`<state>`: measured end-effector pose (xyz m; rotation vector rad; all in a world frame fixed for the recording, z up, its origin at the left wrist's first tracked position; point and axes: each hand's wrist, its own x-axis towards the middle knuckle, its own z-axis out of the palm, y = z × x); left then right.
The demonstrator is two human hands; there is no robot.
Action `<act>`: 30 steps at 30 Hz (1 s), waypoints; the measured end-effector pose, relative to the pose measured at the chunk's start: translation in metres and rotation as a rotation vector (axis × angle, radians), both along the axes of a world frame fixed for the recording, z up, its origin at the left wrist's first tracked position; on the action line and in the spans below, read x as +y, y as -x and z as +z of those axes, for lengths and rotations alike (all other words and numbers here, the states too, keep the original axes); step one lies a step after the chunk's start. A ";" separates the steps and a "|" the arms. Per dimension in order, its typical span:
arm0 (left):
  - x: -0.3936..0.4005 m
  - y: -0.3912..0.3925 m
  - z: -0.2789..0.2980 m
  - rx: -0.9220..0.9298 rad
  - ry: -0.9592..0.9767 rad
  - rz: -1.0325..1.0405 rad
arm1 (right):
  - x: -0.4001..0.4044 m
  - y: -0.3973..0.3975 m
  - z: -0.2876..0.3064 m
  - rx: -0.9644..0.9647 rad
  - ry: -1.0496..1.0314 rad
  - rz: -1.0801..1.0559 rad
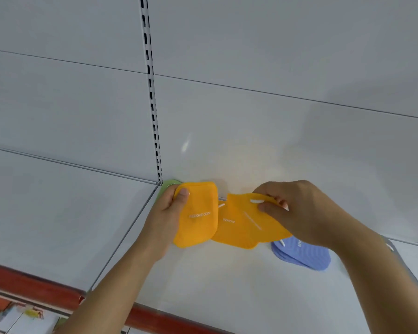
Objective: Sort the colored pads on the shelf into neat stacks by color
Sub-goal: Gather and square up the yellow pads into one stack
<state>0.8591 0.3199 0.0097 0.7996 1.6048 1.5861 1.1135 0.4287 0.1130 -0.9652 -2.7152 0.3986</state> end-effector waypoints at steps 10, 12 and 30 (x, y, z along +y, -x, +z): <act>-0.001 -0.024 0.011 0.062 0.007 -0.188 | -0.026 0.040 -0.016 -0.067 -0.100 0.181; -0.003 -0.030 0.012 0.049 0.017 -0.236 | -0.027 0.053 -0.033 -0.040 -0.168 0.167; -0.019 -0.026 0.010 0.055 -0.029 -0.353 | -0.026 0.073 -0.063 0.261 -0.181 0.123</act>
